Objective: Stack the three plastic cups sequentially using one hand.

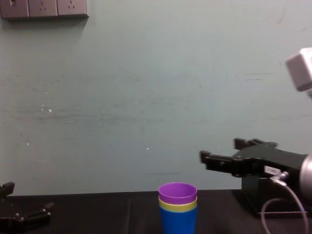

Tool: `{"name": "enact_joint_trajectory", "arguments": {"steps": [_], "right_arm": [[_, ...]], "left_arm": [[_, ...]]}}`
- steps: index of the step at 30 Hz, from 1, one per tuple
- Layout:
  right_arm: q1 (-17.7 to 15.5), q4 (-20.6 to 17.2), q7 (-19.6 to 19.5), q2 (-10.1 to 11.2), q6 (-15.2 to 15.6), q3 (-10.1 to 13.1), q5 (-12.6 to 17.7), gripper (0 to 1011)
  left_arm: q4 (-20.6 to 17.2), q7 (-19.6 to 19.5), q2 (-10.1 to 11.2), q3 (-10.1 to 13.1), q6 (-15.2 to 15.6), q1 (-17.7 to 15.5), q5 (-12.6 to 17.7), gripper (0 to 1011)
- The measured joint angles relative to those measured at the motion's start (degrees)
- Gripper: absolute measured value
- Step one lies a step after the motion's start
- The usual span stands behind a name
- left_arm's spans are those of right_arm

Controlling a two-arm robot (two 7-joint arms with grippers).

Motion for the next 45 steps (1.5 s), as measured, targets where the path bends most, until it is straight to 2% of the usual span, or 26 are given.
{"name": "enact_joint_trajectory", "arguments": {"steps": [6,7,10,17,24,45], "right_arm": [[-5.1,-3.9,-7.4,-0.6,1.6,2.9,-2.7,1000],[-5.1,-3.9,-7.4,-0.6,1.6,2.9,-2.7,1000],[-6.5,-4.4,-10.4,-0.9,4.3,3.2,-5.1,1000],[-7.5,-4.0,-12.7,-1.5,9.3,2.6,-8.6,1000],[-7.6,-1.9,-12.9,-2.6,10.6,2.8,-9.8,1000],[-7.5,-2.3,-13.0,-2.4,10.6,2.7,-9.8,1000]], "left_arm": [[0.0,0.0,0.0,0.0,0.0,0.0,0.0,1010],[0.0,0.0,0.0,0.0,0.0,0.0,0.0,1010],[0.0,0.0,0.0,0.0,0.0,0.0,0.0,1010],[0.0,0.0,0.0,0.0,0.0,0.0,0.0,1010],[0.0,0.0,0.0,0.0,0.0,0.0,0.0,1010],[0.0,0.0,0.0,0.0,0.0,0.0,0.0,1010]]}}
